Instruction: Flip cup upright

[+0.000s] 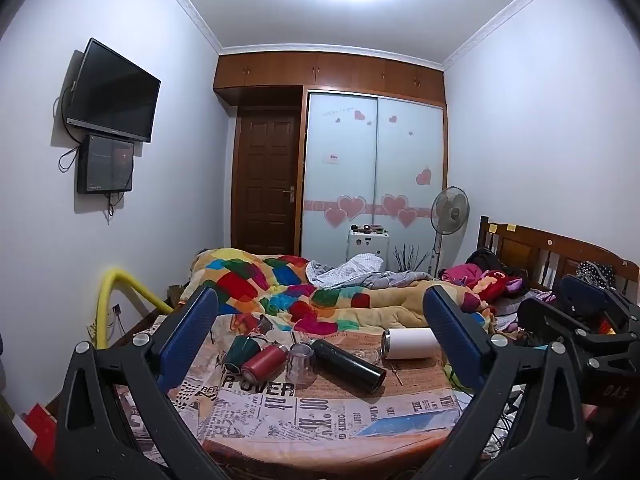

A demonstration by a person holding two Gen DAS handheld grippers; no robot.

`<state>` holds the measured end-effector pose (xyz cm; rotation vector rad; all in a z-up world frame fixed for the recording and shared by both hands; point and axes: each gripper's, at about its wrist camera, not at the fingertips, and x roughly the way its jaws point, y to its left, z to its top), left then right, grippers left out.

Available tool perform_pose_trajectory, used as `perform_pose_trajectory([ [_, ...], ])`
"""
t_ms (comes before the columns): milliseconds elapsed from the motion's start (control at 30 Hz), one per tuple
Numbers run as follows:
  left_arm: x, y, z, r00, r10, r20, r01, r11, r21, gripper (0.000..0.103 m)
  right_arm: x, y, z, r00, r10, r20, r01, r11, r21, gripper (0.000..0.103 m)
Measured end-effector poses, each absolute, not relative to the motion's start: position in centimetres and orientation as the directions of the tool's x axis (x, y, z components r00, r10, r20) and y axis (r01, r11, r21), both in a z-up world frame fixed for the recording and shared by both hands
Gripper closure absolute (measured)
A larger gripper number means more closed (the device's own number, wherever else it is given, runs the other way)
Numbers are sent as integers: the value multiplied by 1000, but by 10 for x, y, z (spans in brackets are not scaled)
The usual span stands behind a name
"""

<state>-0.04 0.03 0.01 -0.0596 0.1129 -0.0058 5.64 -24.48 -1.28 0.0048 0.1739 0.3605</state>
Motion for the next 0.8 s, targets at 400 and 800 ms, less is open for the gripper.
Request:
perform_pose_trajectory([
  [400, 0, 0, 0, 992, 4, -125, -11, 998, -54, 0, 56, -245, -13, 920, 351, -173, -350, 936, 35, 0],
  [800, 2, 0, -5, 993, -5, -122, -2, 998, -58, 0, 57, -247, -14, 920, 350, -176, -350, 936, 33, 0],
])
